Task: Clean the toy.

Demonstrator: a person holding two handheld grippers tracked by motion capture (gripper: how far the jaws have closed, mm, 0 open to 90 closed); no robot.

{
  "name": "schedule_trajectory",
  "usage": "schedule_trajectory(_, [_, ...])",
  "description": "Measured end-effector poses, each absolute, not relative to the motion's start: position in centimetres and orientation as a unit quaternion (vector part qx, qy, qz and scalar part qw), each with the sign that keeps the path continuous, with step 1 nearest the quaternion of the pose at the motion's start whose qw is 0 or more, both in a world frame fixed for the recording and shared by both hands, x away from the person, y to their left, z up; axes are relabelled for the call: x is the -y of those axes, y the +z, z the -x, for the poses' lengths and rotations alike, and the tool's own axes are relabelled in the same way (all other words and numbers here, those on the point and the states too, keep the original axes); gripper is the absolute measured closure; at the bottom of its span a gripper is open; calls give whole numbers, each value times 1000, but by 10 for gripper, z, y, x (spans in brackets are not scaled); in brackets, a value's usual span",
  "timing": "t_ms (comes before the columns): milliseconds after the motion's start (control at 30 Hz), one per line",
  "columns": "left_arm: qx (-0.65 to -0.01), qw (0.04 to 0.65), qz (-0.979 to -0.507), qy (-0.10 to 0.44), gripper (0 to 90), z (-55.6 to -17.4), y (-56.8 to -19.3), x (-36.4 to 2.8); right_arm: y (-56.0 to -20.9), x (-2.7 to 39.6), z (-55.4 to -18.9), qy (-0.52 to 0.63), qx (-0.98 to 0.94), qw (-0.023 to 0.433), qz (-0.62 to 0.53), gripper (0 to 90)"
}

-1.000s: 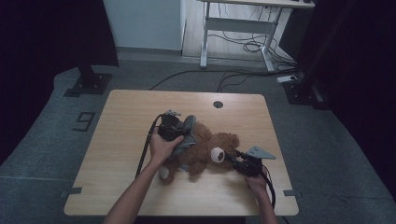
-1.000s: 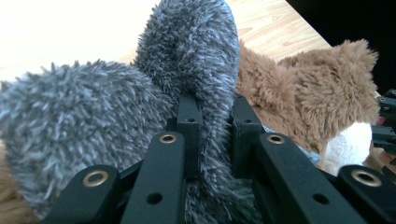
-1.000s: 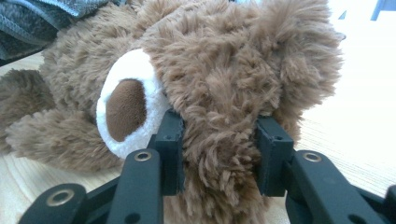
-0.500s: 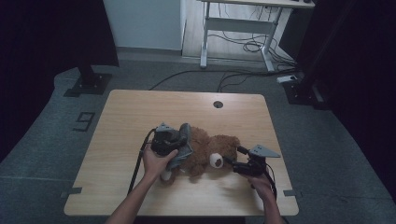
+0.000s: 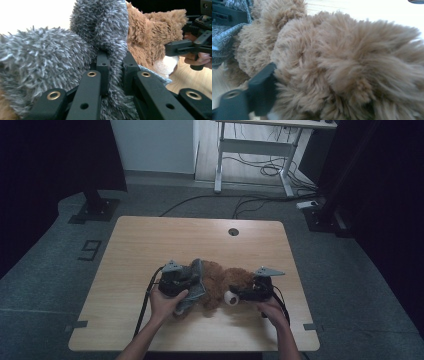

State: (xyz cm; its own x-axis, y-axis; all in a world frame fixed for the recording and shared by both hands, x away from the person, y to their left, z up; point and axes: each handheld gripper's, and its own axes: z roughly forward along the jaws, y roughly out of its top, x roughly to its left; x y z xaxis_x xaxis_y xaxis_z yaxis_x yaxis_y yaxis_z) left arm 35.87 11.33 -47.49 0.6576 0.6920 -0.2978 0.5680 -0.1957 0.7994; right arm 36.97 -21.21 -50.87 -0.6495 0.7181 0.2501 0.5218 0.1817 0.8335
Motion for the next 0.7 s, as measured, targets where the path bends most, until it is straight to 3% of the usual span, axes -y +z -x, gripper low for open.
schedule_trajectory(100, [-410,492,-765,67,796,-357,-476,-113,-508,213,-366,491,-760,107,-413,365])
schedule_trajectory(267, [-412,505,-754,76,795,-355,-474,-118,-503,209,-359,501,-756,140,-397,527])
schedule_trajectory(400, [-420,512,-745,82,795,-357,-469,-125,-498,207,-356,535,-733,158,-390,593])
schedule_trajectory(700, [-451,514,-724,95,794,-379,-453,-152,-470,170,-371,557,-721,223,-347,623])
